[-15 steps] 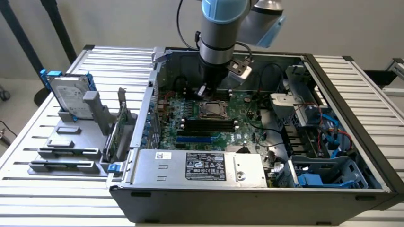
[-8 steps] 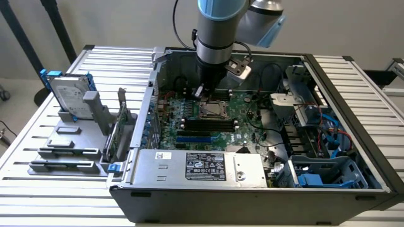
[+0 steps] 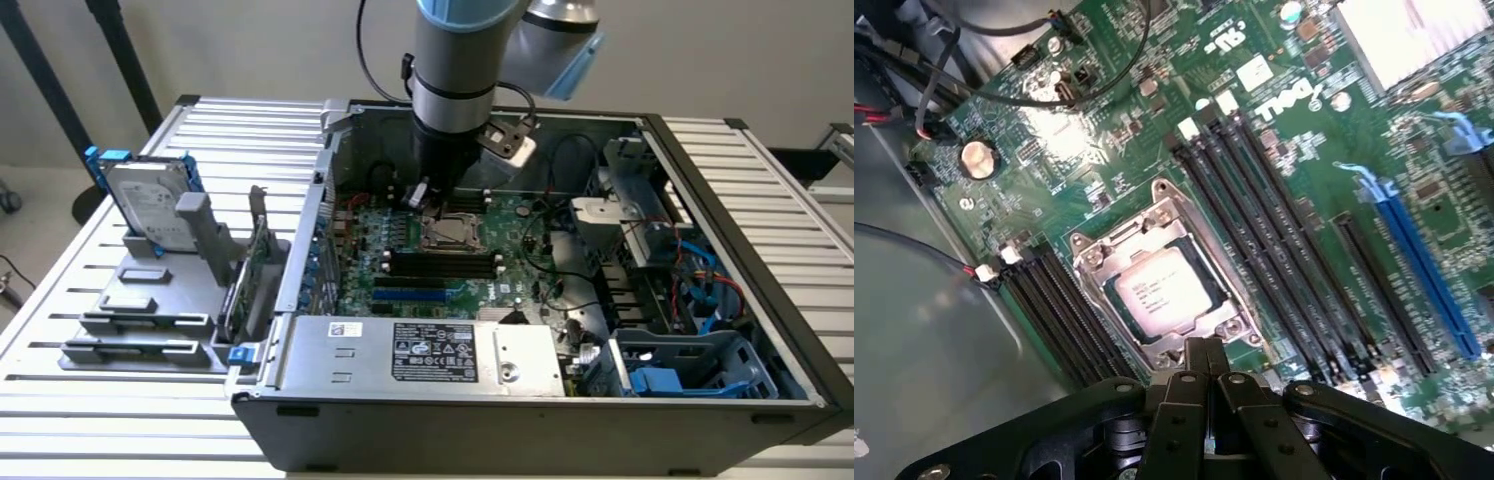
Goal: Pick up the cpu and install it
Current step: 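Install the first cpu locking lever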
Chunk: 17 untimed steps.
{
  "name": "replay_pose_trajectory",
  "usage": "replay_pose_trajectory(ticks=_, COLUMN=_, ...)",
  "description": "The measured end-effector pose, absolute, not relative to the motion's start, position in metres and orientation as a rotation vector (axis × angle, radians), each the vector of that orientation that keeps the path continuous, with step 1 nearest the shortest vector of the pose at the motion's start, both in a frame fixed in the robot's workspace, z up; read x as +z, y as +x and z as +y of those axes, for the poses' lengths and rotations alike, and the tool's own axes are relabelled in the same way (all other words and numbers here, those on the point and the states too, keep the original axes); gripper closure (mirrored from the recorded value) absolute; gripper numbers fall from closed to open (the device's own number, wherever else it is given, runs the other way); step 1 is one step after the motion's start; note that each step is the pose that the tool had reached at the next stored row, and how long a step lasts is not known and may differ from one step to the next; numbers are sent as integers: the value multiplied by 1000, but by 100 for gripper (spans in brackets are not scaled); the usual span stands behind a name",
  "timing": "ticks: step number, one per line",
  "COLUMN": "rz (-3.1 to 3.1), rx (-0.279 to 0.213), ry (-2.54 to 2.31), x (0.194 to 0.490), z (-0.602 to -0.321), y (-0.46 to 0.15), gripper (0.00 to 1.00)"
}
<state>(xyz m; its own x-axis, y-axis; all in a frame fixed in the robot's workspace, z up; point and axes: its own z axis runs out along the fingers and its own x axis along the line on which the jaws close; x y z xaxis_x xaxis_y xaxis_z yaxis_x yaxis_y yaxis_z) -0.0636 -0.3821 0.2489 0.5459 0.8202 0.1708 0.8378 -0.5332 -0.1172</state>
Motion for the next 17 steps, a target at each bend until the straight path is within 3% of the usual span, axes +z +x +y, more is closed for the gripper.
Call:
replay_pose_trajectory(ticks=10, rz=-1407, rx=-140, ry=-2595, x=257, z=-406, y=-76, gripper=89)
replay_pose_trajectory(ticks=17, rz=-1407, rx=-140, ry=-2595, x=254, z=-407, y=-80, gripper=89)
